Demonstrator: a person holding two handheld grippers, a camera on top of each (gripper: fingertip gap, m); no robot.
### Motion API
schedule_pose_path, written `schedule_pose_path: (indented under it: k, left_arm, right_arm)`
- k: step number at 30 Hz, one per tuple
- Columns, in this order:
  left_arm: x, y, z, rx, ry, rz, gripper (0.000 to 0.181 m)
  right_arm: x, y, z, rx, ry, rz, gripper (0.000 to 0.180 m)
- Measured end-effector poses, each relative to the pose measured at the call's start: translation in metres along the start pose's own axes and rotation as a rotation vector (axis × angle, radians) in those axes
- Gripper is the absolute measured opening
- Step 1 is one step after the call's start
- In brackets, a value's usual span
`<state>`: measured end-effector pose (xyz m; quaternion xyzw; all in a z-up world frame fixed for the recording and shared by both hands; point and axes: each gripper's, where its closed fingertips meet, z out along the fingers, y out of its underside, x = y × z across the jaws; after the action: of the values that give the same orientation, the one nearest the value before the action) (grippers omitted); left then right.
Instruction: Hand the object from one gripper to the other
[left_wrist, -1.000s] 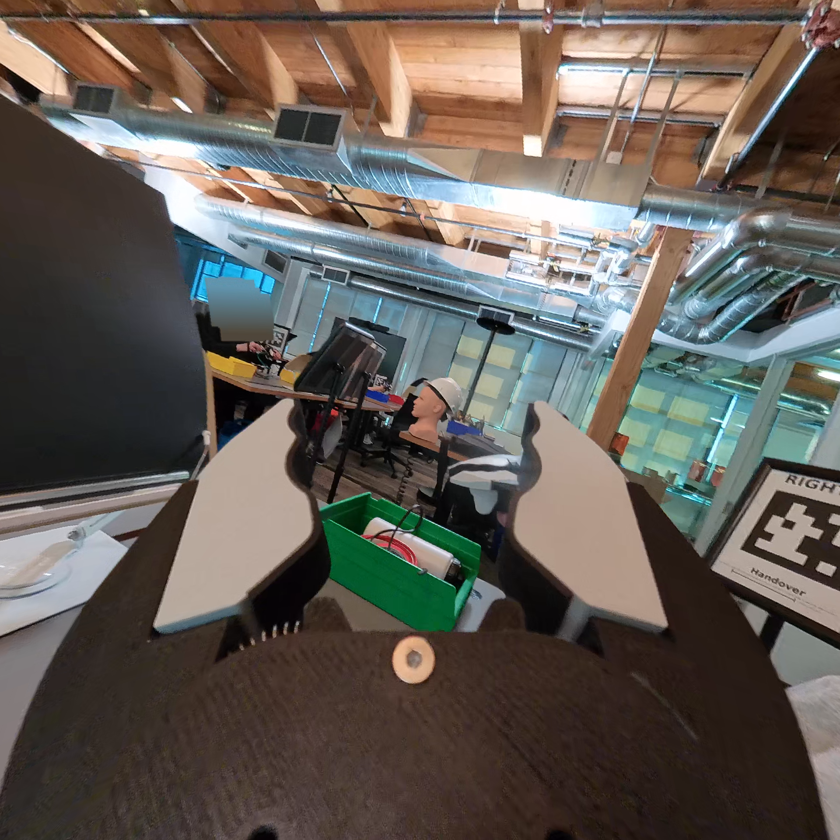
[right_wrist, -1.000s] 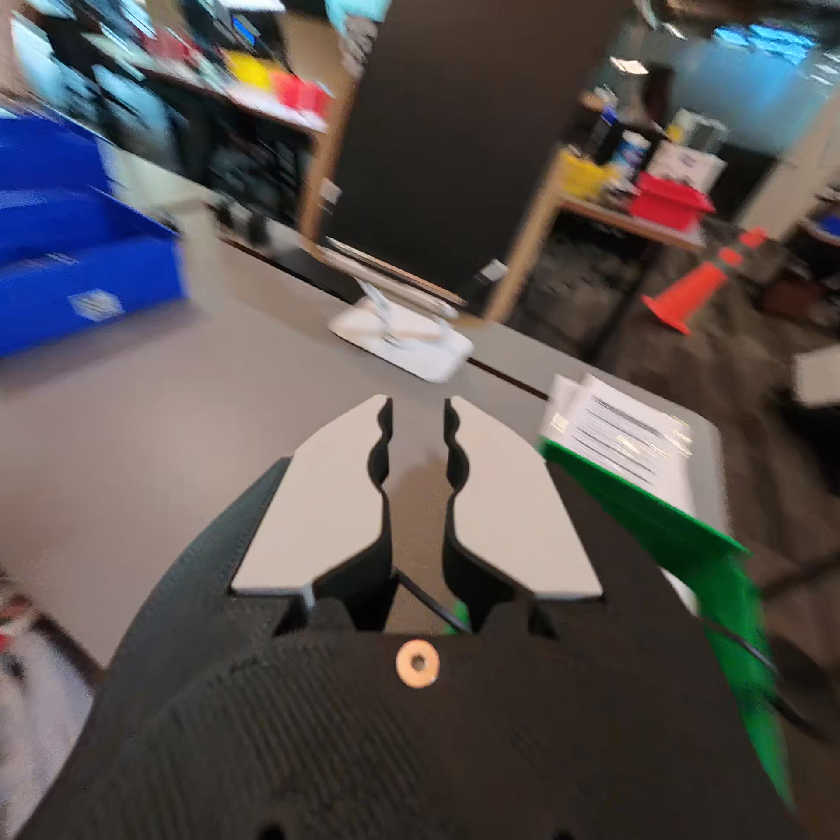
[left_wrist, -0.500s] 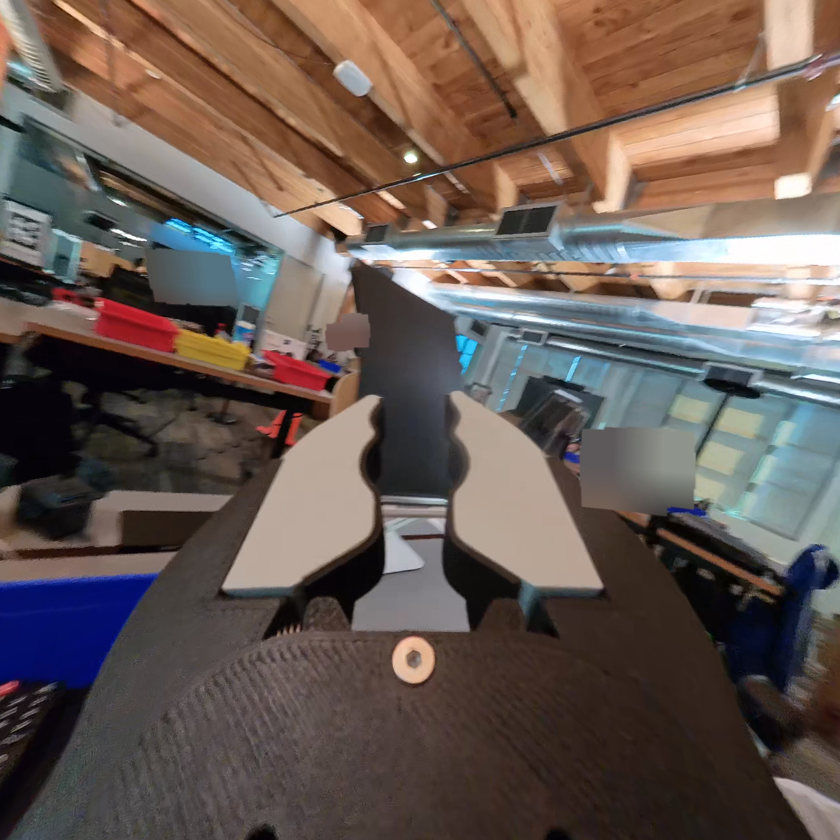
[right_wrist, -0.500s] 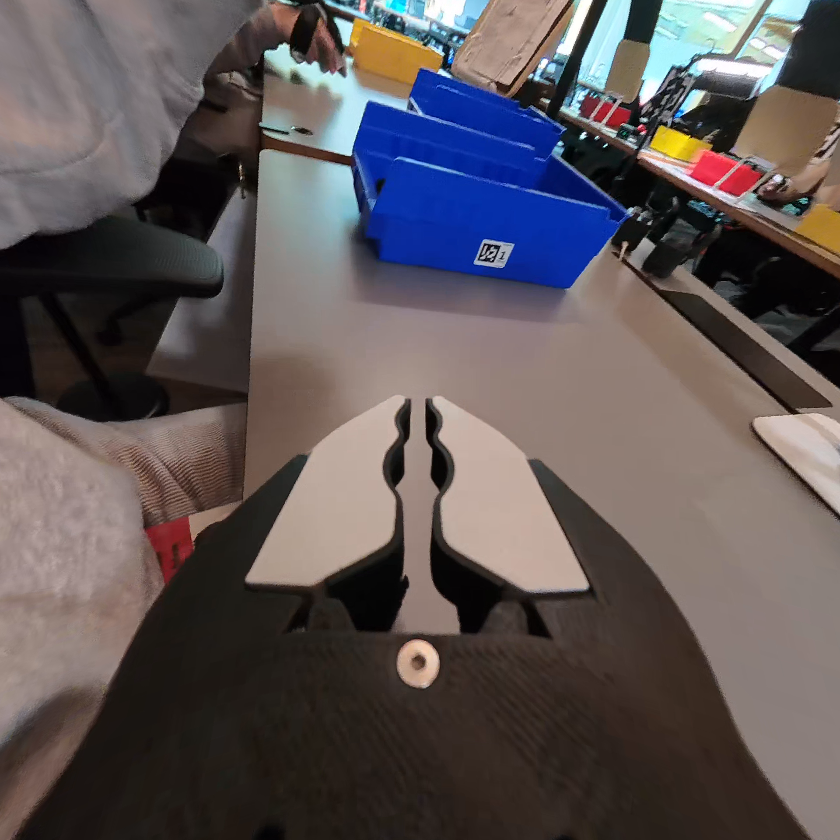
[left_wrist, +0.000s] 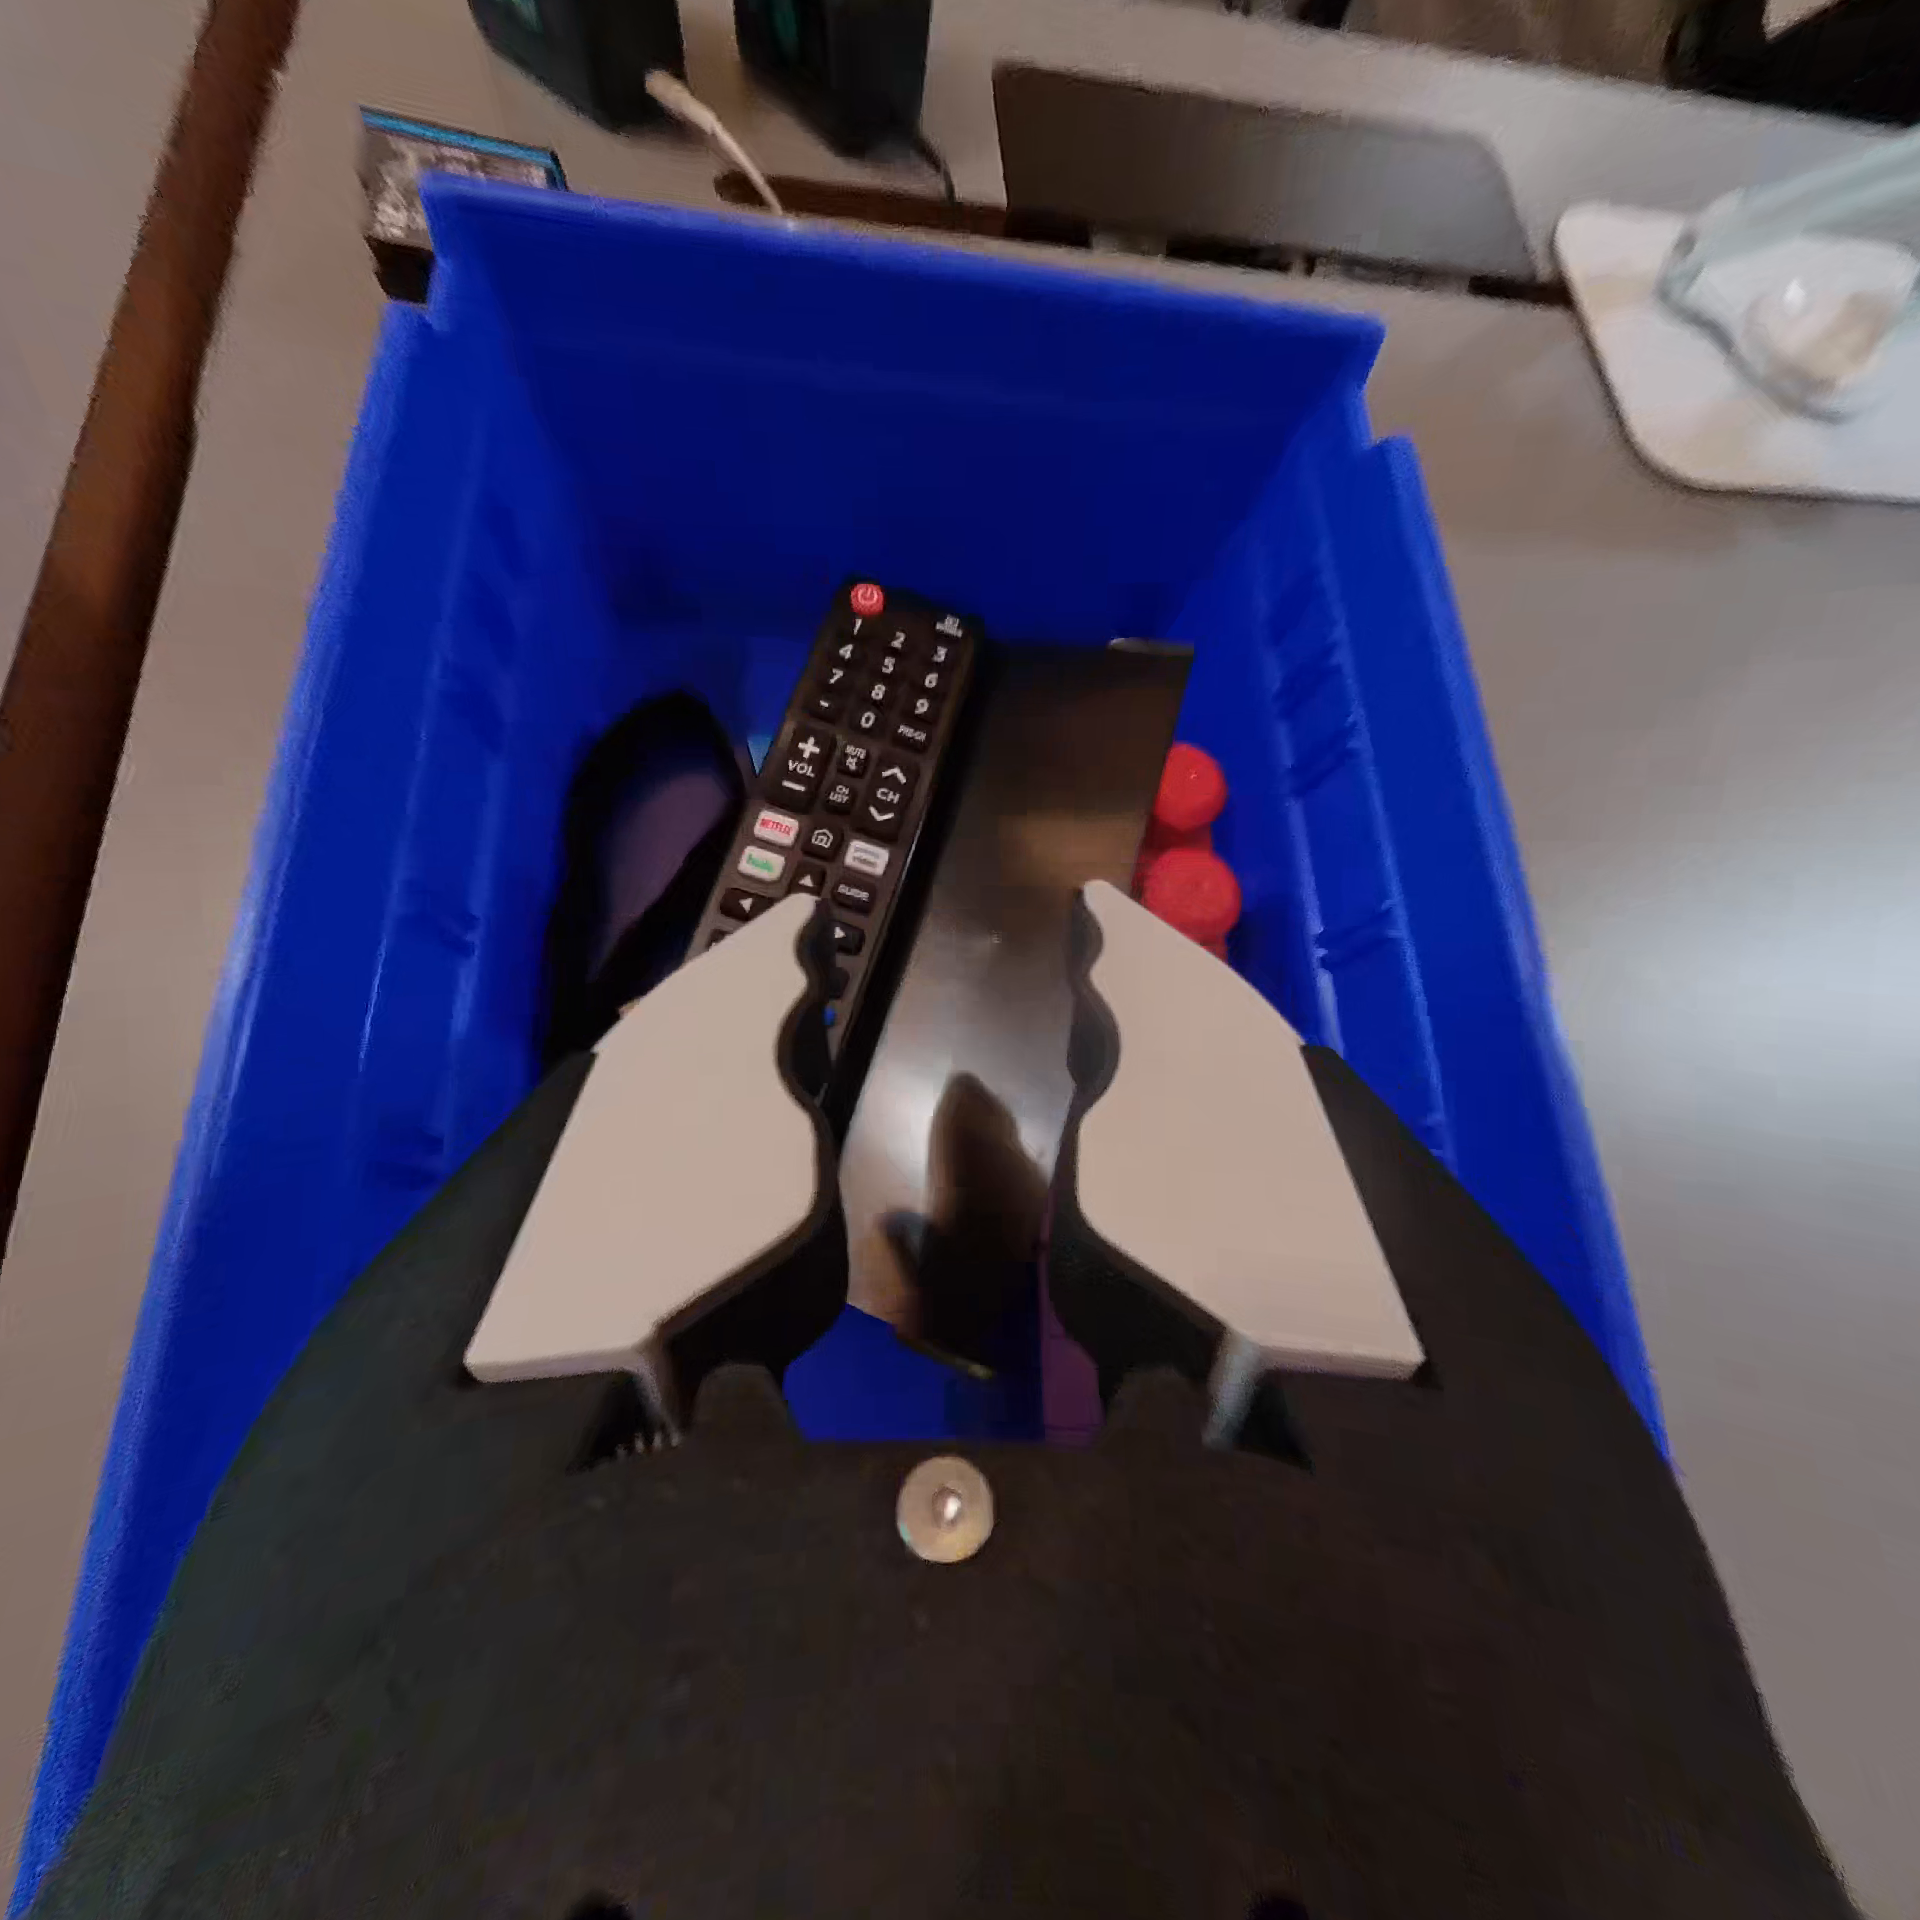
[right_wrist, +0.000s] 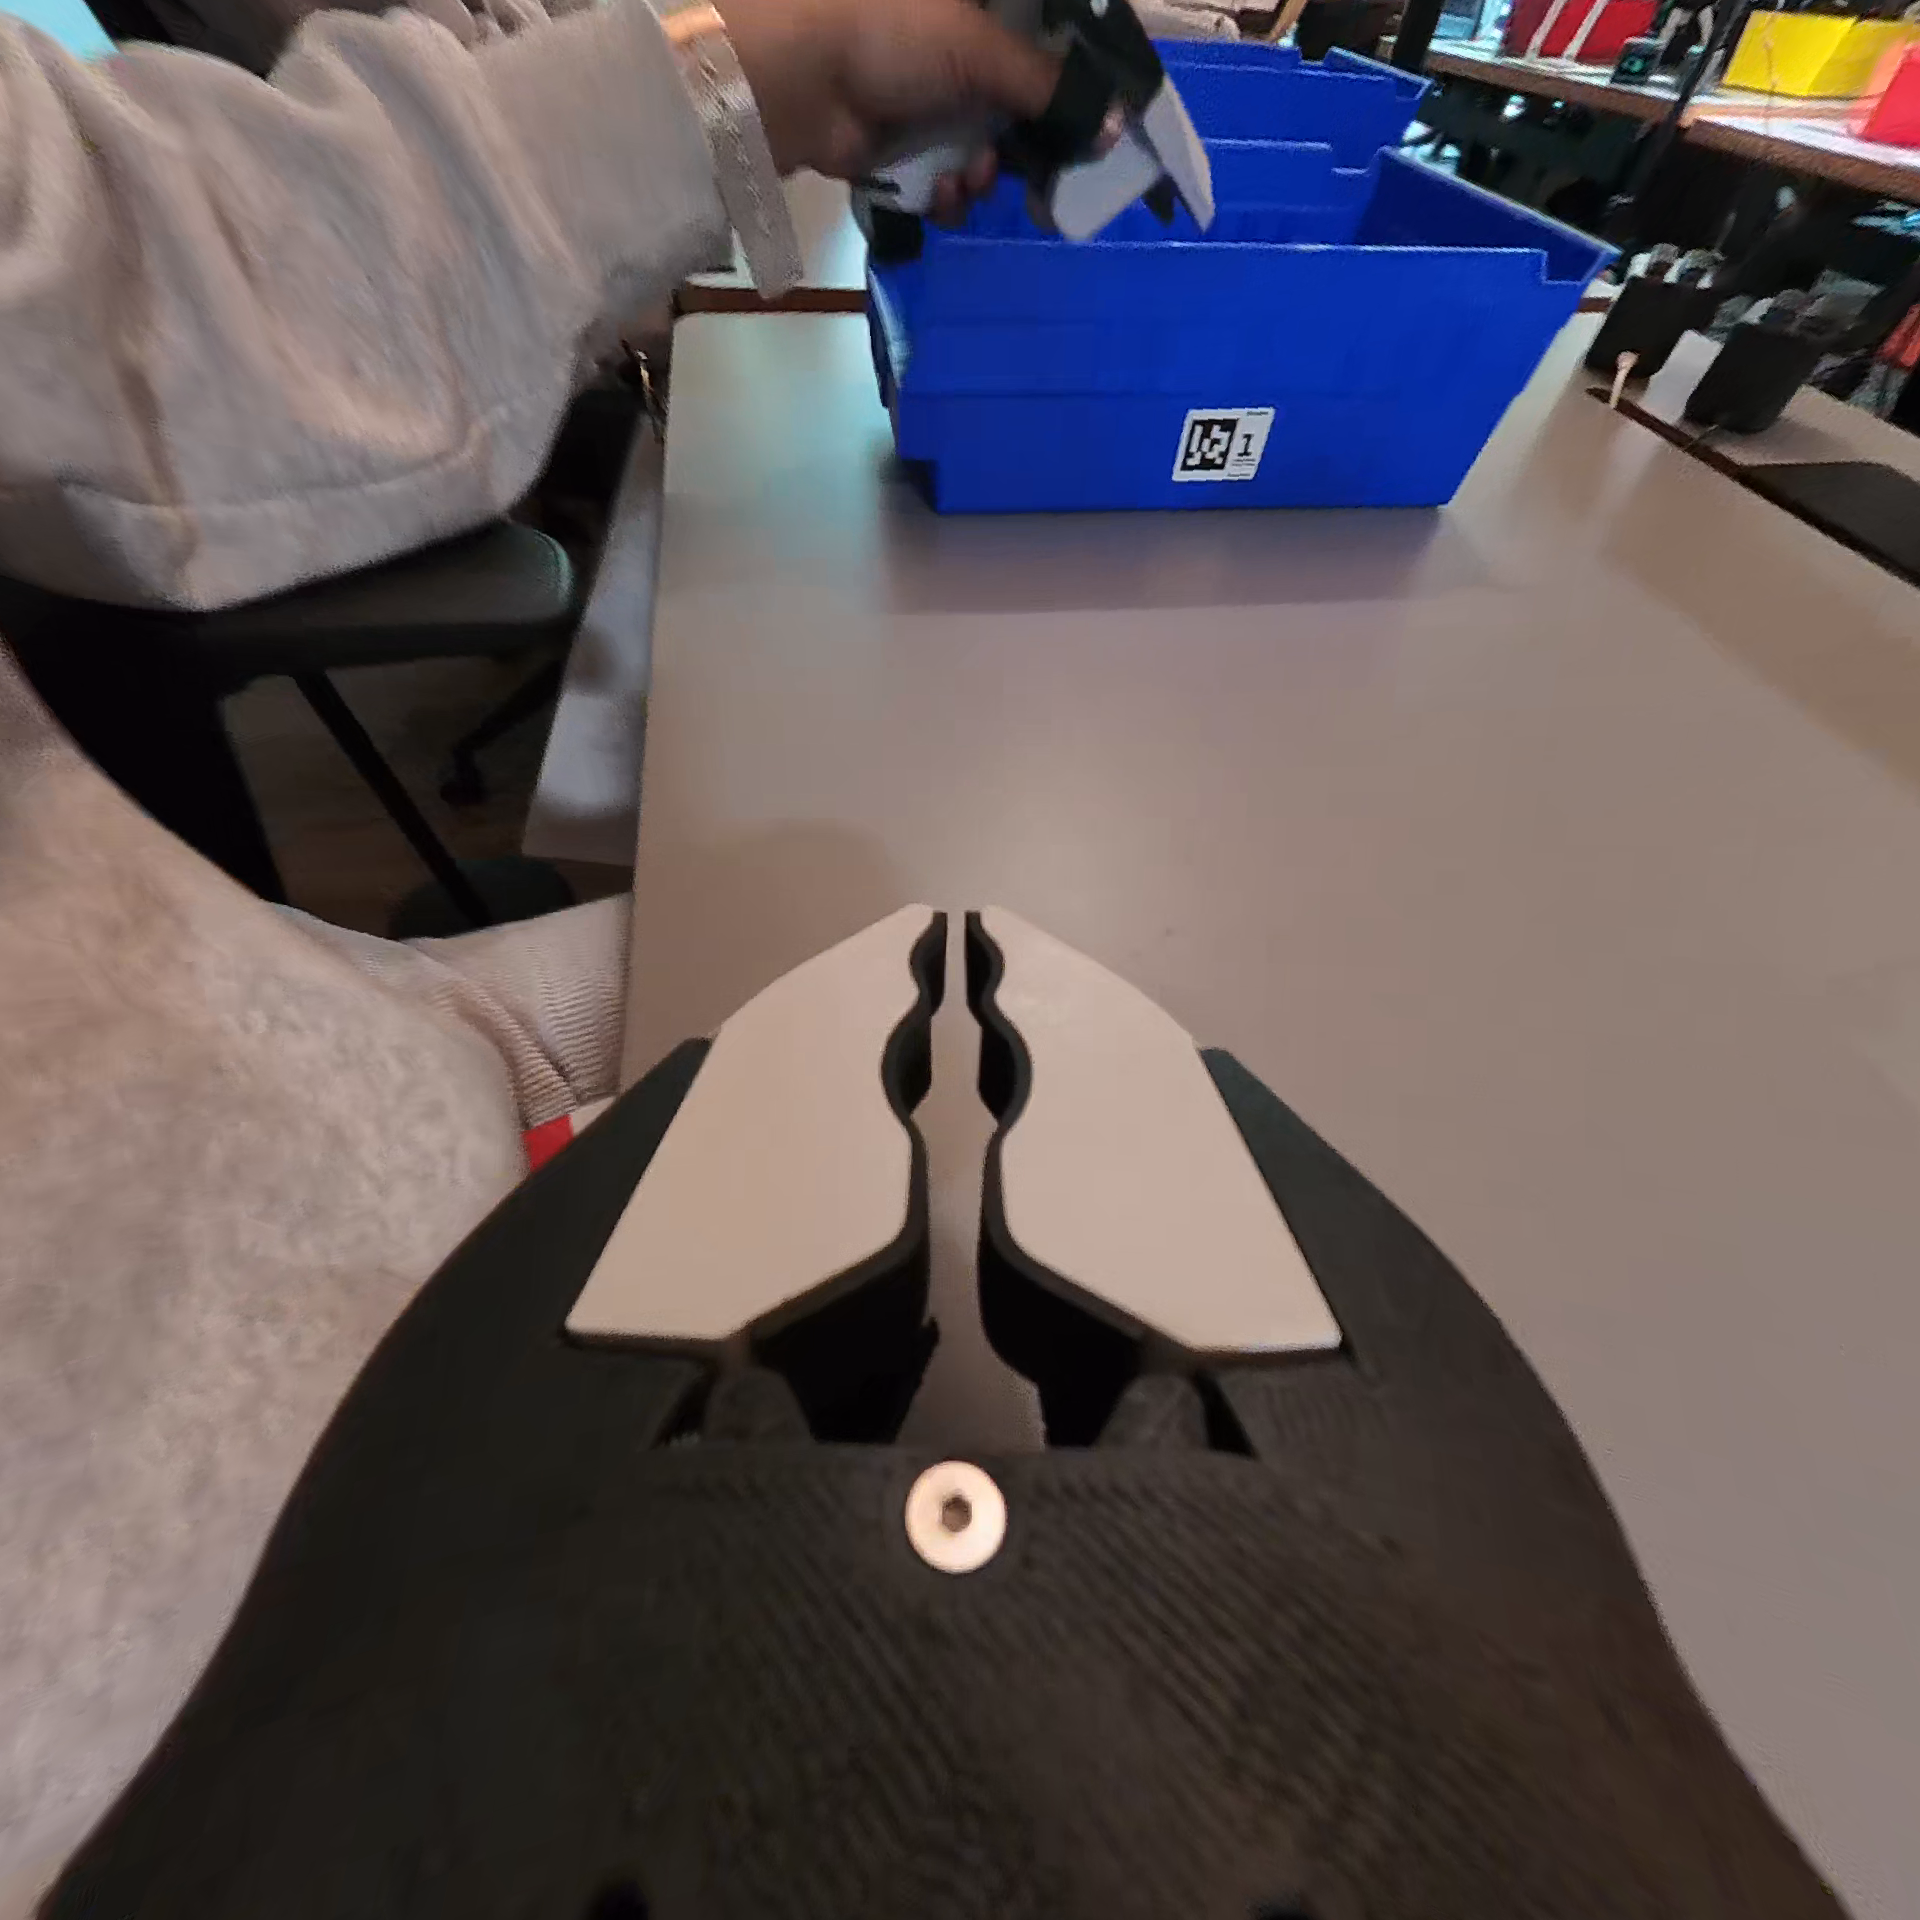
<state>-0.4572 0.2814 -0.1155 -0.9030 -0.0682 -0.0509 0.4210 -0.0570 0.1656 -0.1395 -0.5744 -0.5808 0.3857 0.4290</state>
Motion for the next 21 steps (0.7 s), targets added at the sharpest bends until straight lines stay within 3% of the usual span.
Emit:
schedule_pose_path:
  k: [1, 9, 14, 17, 21]
  left_arm:
    - [-0.003, 0.0, 0.006, -0.012, -0.007, 0.023, 0.048]
    - [-0.024, -0.001, 0.06, -0.221, -0.054, 0.191, 0.074]
    - [-0.028, 0.009, 0.086, -0.343, -0.006, 0.12, 0.083]
    - [-0.03, 0.006, 0.09, -0.319, 0.024, 0.077, 0.053]
    - [-0.032, -0.016, 0.072, -0.142, -0.006, 0.053, 0.053]
  right_arm:
    - [-0.001, -0.001, -0.002, 0.014, -0.015, 0.015, 0.004]
    - [0.006, -0.005, -0.007, 0.05, -0.044, 0.131, 0.003]
    - [0.011, -0.006, -0.007, 0.059, -0.042, 0.174, 0.003]
    - [0.015, -0.006, -0.007, 0.066, -0.044, 0.214, 0.004]
    - [0.023, -0.007, -0.01, 0.092, -0.062, 0.303, 0.005]
